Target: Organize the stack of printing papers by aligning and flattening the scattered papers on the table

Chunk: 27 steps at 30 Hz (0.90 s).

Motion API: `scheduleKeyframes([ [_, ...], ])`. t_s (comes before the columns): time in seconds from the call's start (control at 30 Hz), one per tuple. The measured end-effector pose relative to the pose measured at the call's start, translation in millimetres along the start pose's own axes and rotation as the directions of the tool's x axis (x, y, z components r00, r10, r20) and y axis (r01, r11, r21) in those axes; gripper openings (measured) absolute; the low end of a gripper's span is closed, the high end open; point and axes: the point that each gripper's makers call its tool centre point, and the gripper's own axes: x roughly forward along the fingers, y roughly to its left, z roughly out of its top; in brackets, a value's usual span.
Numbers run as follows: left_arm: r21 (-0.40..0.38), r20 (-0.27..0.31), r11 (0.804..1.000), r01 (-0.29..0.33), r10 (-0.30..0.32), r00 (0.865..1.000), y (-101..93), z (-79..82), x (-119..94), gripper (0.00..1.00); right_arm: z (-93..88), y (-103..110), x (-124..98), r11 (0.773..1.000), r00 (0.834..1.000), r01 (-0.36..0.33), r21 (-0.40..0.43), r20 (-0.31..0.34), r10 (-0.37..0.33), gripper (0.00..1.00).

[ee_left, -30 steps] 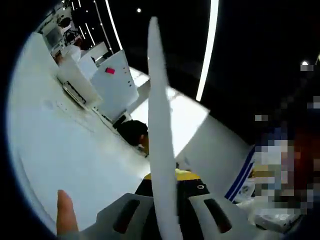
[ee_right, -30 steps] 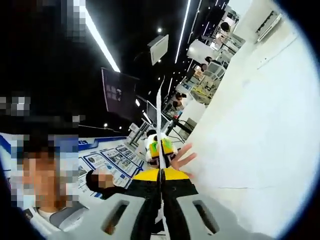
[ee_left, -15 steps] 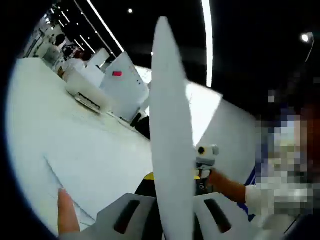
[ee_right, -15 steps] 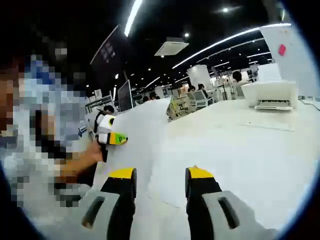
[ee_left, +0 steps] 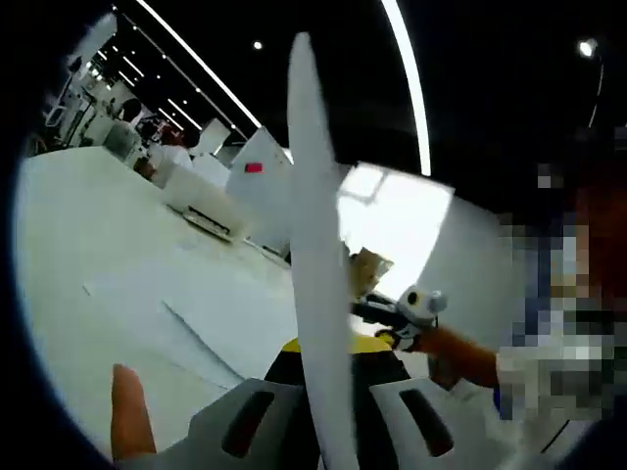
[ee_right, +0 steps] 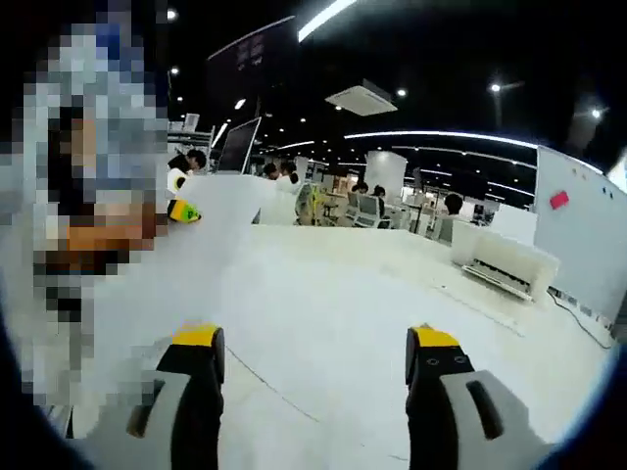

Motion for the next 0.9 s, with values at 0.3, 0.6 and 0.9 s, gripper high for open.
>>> scheduleKeyframes([
  [0.3, 0.163, -0.018, 0.987, 0.007, -0.004, 1.0, 3.4, -5.1, -9, 0.06, -12.4, -21, 8, 0.995, 0.995, 0.093, -0.023, -0.041, -0.094, 0.77],
  [0.6, 0.144, 0.049, 0.989, 0.02, -0.028, 0.998, 4.8, 4.5, -25, 0.06, 1.5, 6, 23, 0.996, 1.0, 0.02, -0.092, 0.018, -0.019, 0.8],
  [0.9, 0.177, 0.087, 0.983, 0.046, -0.062, 0.994, 3.7, 5.4, -34, 0.06, -22.3, 32, 16, 0.994, 0.992, -0.106, -0.035, -0.071, 0.103, 0.8],
])
